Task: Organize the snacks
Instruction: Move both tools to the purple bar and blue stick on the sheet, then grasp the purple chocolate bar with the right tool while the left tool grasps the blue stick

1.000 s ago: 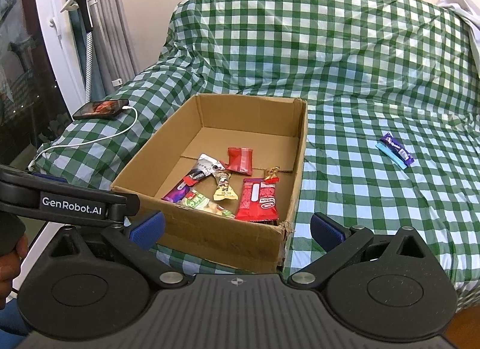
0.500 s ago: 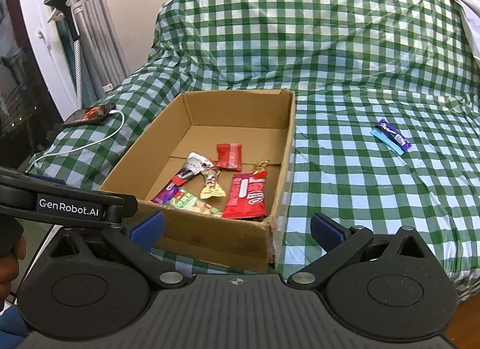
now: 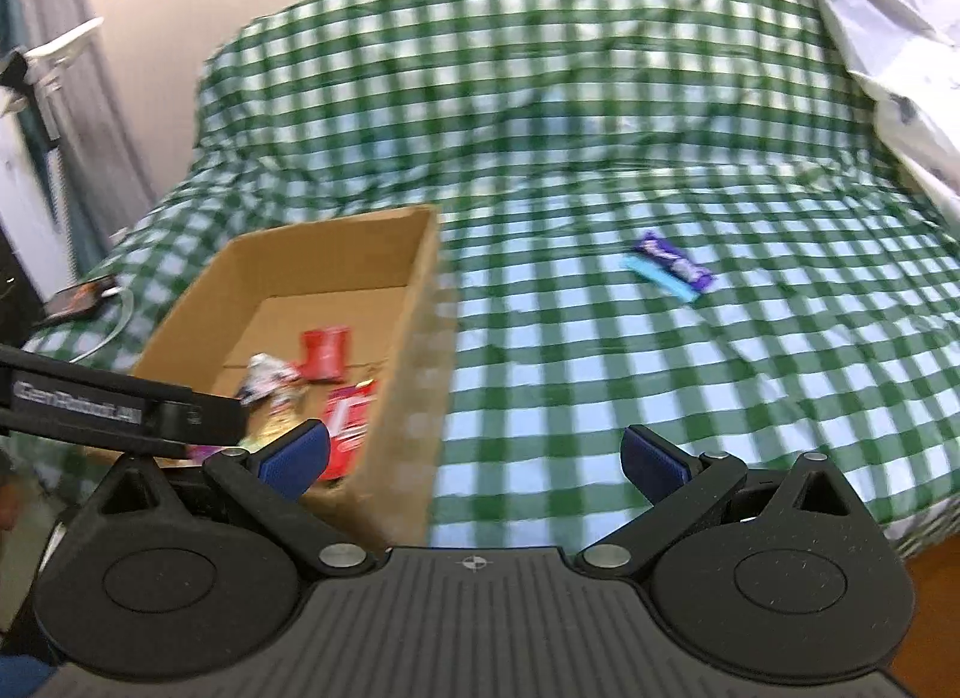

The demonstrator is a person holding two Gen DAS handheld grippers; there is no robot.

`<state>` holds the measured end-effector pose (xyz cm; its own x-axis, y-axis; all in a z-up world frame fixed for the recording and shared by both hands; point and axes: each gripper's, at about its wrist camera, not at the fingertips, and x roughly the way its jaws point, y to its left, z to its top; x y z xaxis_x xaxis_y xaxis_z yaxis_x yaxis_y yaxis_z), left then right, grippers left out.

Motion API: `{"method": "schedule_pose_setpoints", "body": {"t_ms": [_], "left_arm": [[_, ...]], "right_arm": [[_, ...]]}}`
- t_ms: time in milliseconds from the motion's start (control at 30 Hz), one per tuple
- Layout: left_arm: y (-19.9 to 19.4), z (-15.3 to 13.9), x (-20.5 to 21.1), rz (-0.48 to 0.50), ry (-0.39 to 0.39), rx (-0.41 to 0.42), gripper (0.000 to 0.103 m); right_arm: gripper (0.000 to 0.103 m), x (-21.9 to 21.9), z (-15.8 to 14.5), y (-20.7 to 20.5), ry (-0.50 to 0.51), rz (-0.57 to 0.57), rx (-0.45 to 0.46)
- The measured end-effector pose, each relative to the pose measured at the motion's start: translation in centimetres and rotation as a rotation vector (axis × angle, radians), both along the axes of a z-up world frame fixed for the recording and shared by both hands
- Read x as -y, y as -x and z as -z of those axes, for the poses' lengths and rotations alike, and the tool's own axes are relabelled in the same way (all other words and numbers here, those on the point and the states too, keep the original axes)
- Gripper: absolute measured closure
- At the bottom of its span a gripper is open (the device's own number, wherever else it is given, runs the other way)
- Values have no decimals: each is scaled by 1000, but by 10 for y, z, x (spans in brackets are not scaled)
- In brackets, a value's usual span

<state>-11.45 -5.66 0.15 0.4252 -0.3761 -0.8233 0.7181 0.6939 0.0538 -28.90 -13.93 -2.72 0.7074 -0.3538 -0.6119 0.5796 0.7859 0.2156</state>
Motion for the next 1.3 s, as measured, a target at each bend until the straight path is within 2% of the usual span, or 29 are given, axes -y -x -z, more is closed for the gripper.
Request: {"method": "schedule_pose_setpoints", "body": {"t_ms": [167, 300, 367, 533, 700, 800, 833, 867, 933, 967, 1133, 1300], "left_arm": [[-15, 2, 53, 44, -2, -15, 0], [-39, 5, 92, 27, 8, -21, 0], [-53, 7, 110, 12, 12, -20, 0], [-83, 20, 160, 7, 7, -7, 0], [-101, 38, 207, 34, 3, -26, 0], [-105, 50, 232, 60, 1, -30, 0], [-105, 54, 239, 65, 0, -33, 0], [-106, 58, 247, 68, 0, -39, 0], [-110, 67, 261, 67, 1, -54, 0], [-112, 71, 267, 64, 1, -63, 0], [-124, 93, 307, 26, 27, -150, 0], [-137, 134, 369, -15, 26, -313, 1]], "right_arm": [[1, 61, 17, -32, 16, 83, -2], [1, 133, 31, -47, 69, 168, 6], [1, 179, 42, -76, 111, 200, -7], [1, 278, 95, -145, 131, 172, -100], [6, 336, 149, -197, 100, 117, -185], [18, 351, 170, -216, 63, 84, -187], [34, 353, 175, -220, 55, 67, -190], [57, 354, 180, -224, 57, 41, -191], [65, 355, 188, -226, 68, 4, -204], [77, 356, 189, -223, 74, 4, -193], [77, 374, 176, -180, 60, 114, -196], [77, 393, 166, -123, 60, 219, -233]]}}
